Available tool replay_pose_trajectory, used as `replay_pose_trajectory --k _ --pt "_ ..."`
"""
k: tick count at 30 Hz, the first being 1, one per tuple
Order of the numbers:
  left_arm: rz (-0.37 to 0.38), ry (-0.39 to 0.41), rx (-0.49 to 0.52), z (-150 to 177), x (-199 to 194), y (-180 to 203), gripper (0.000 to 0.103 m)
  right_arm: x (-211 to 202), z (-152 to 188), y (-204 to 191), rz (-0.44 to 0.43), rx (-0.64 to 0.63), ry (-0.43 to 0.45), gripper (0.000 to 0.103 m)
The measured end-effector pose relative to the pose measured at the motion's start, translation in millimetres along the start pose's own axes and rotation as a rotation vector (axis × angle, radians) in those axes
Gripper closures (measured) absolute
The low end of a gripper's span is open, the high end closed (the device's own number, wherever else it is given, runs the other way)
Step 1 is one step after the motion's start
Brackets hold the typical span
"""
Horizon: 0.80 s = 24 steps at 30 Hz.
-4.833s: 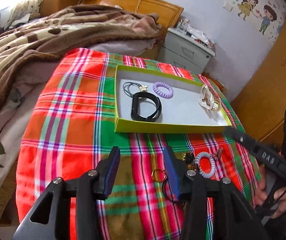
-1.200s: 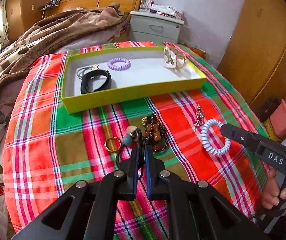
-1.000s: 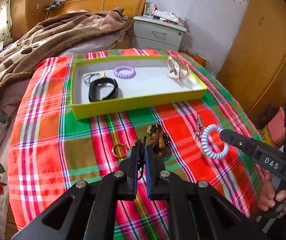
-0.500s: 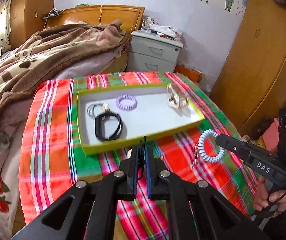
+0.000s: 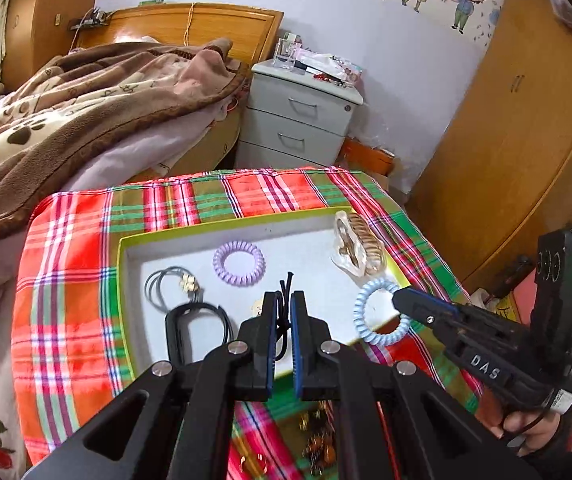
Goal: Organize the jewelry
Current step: 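Carry both held hair ties over the box and lower them inside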
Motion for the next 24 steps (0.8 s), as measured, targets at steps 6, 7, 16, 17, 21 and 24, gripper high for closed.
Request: replay_pose_trajectory --k 6,7,16,17,21,24 --pt "0.038 -0.035 -0.020 -16.3 24.3 -4.0 0.096 21.0 -6.4 -1.6 0.020 -0.014 -0.037 0.093" --pt "0.041 -0.046 -0.020 -17.2 28.8 -4.3 0.096 24.6 -6.6 -1.5 0.021 -0.016 -0.043 0.093" --pt "0.099 -0.101 -0.025 -20.4 55.5 -0.7 0.096 42.8 -8.2 9.8 0.047 -0.006 -0.080 0.093" --pt "0.093 -0.105 -0.027 -20.9 58.0 -2.6 0.096 43.8 -9.1 10.5 0.049 -0.006 -0.083 0.093" --pt "0.065 -0.119 -0.036 -20.2 66.3 -9.0 0.096 48.3 -9.3 14.5 0.075 -0.008 -0.090 0.093" --pt "0.048 -0.122 -0.043 -19.7 69.9 -13.7 0.096 50.7 -9.1 15.9 0.090 -0.013 -0.094 0.093"
Point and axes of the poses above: each gripper's, at about its wrist camera, not at the fingertips, and x roughly the way its jaws point, y to its right, z to its underside, the point moved 9 cm from there along x, roughly the way its jaws point, and after that the axes turned 13 degrees about -y, right-handed, at the moved point
